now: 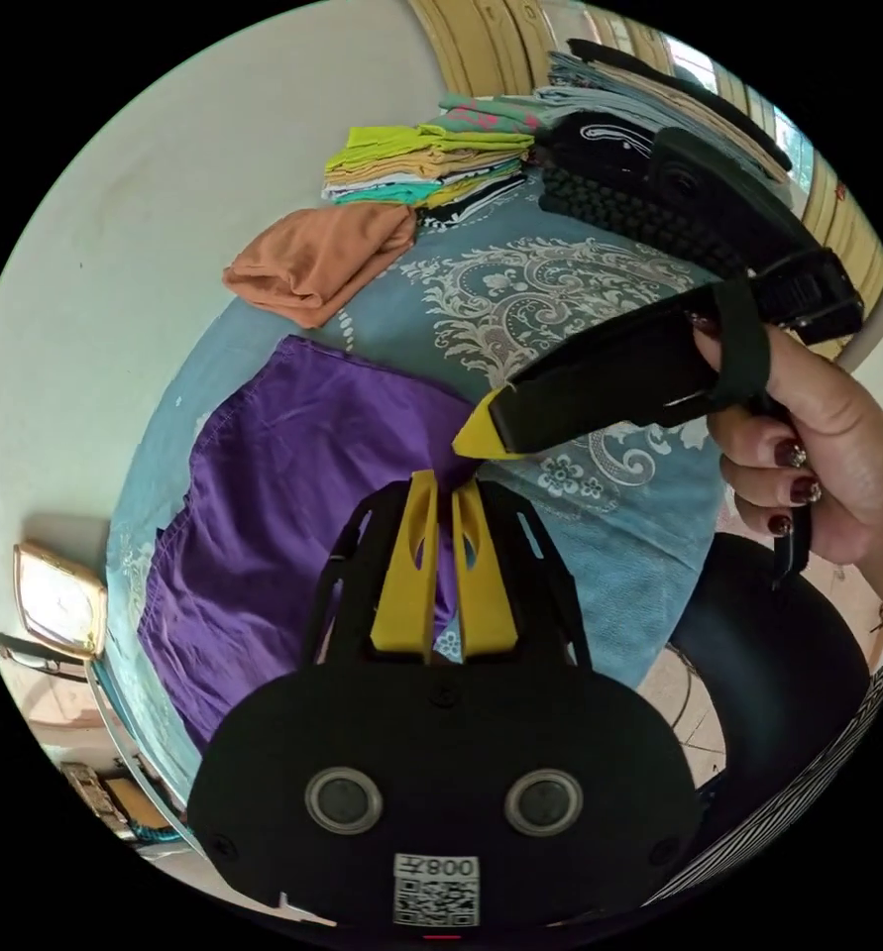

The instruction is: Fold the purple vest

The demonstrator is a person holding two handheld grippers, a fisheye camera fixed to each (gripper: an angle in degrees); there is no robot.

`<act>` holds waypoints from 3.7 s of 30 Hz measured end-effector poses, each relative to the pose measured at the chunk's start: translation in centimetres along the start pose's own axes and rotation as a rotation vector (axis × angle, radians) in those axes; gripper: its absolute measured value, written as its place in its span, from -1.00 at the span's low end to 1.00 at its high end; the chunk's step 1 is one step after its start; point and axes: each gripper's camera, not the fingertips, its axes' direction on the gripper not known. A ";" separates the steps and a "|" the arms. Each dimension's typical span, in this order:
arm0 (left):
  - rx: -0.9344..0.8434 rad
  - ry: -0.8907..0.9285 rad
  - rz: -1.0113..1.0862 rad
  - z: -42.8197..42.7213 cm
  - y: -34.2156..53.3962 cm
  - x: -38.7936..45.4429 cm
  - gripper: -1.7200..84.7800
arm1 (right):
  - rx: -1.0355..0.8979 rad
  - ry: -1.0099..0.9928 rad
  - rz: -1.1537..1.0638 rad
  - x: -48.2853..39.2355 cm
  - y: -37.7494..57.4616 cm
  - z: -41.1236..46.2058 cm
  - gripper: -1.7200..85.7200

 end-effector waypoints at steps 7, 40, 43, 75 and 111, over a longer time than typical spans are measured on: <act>0.137 0.186 -0.309 -2.9 2.2 -5.5 -0.92 | 0.066 -0.025 0.119 5.1 -5.0 -2.4 -0.81; 0.173 0.267 -0.239 -10.0 6.9 -8.7 -0.92 | -0.039 -0.091 0.262 6.4 -27.9 17.0 -0.73; 0.172 0.262 -0.224 -11.3 7.9 -9.8 -0.92 | -0.074 -0.087 0.260 5.7 -29.1 20.2 -0.78; 0.663 0.496 -1.134 -34.2 51.7 -44.6 -0.93 | -0.329 0.110 -0.361 -28.0 -28.0 68.5 -0.92; 0.676 0.566 -1.500 -43.2 73.9 -57.6 -0.92 | -0.540 0.643 -0.647 -29.2 -20.3 106.6 -0.81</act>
